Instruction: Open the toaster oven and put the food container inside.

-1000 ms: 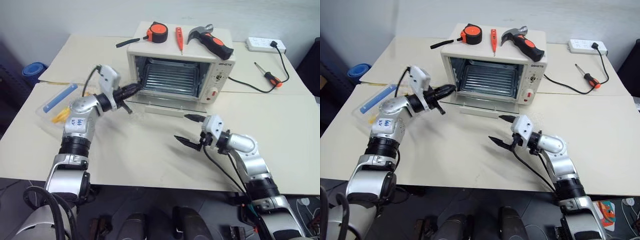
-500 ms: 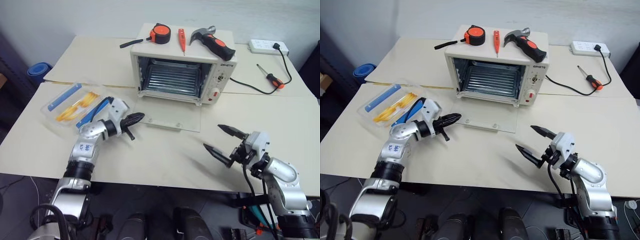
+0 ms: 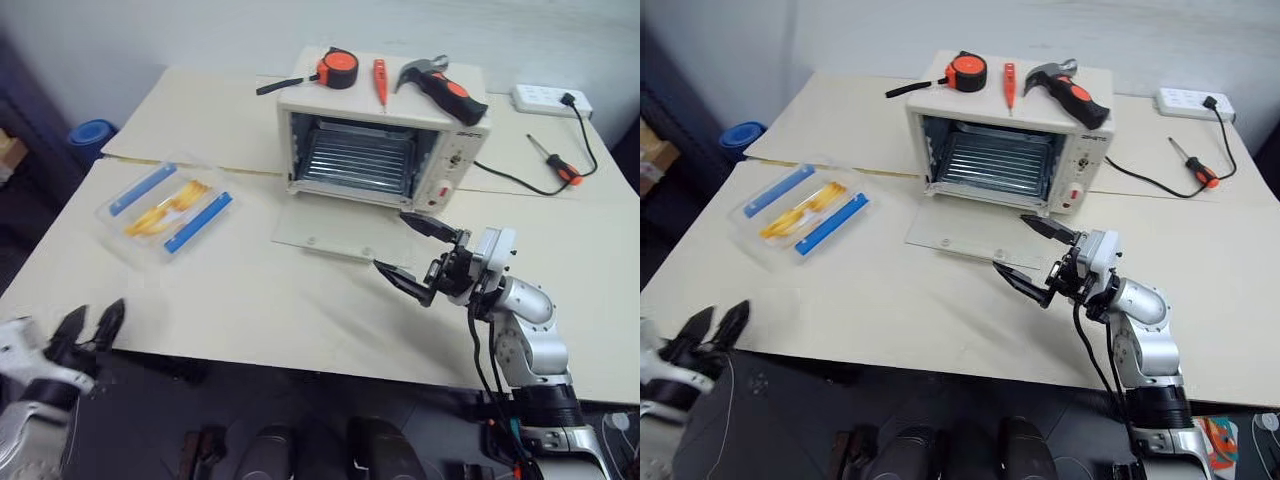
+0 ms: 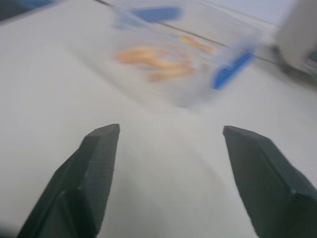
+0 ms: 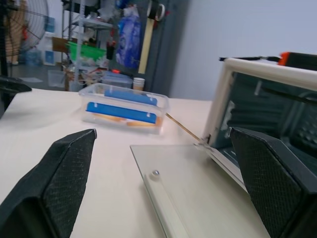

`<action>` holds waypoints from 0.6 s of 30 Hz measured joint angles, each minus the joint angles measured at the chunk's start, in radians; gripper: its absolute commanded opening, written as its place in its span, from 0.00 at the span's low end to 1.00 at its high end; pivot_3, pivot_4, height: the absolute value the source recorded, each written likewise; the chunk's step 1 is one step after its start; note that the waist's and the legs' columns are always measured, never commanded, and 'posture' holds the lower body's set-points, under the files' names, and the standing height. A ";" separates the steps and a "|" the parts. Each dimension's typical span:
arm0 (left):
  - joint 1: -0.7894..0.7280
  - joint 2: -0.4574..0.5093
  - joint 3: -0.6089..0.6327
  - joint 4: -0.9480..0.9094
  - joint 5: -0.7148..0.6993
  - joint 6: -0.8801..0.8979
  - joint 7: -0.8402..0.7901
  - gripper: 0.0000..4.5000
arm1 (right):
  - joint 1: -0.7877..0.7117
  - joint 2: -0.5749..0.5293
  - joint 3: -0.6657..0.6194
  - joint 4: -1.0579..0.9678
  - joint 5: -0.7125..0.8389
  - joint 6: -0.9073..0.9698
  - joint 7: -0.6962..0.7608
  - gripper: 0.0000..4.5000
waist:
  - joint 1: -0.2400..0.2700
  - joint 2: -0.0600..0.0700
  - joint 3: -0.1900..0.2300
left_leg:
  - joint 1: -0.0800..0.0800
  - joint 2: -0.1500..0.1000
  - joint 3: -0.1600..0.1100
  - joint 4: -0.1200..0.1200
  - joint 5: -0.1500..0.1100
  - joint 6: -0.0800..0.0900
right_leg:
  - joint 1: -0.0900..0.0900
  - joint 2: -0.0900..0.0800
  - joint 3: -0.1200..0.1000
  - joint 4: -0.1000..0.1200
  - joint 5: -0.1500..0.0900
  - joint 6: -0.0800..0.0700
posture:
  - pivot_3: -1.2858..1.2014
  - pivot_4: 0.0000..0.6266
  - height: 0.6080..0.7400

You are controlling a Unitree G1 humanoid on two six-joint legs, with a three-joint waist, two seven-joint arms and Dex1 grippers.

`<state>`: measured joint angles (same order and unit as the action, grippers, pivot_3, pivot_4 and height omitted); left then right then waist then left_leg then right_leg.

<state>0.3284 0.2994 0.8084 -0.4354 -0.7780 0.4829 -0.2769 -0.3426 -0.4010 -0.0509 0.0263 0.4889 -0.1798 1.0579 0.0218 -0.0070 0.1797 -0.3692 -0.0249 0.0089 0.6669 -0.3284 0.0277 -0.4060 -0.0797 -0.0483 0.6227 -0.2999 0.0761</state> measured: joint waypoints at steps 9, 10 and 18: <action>-0.304 0.196 0.000 -0.006 -0.251 0.312 0.453 0.99 | -0.006 0.004 0.007 0.055 -0.012 -0.036 0.031 1.00 | -0.001 0.000 0.000 | 0.000 0.000 -0.001 0.000 0.002 -0.004 | -0.001 0.001 -0.001 0.004 0.000 -0.001 | 0.52 0.24 1.00; -0.373 0.229 0.000 0.038 -0.272 0.363 0.539 0.99 | -0.008 0.004 0.008 0.056 -0.015 -0.037 0.032 1.00 | -0.003 -0.001 -0.001 | 0.000 0.000 -0.001 0.000 0.002 -0.005 | -0.002 0.001 -0.001 0.005 0.000 -0.001 | 0.52 0.24 1.00; -0.682 0.383 -0.085 0.398 -0.246 0.564 0.709 0.99 | -0.034 0.013 0.007 0.063 -0.029 -0.042 0.028 1.00 | -0.026 -0.001 -0.001 | -0.001 0.000 0.000 -0.002 0.004 -0.008 | -0.004 0.003 -0.001 0.007 0.000 -0.001 | 0.52 0.24 1.00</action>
<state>-0.3541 0.6828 0.7235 -0.0377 -1.0235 1.0473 0.4320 -0.3761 -0.3879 -0.0440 0.0898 0.4594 -0.2220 1.0861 -0.0040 -0.0079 0.1791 -0.3700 -0.0251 0.0091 0.6652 -0.3246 0.0199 -0.4099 -0.0765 -0.0492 0.6296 -0.3000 0.0756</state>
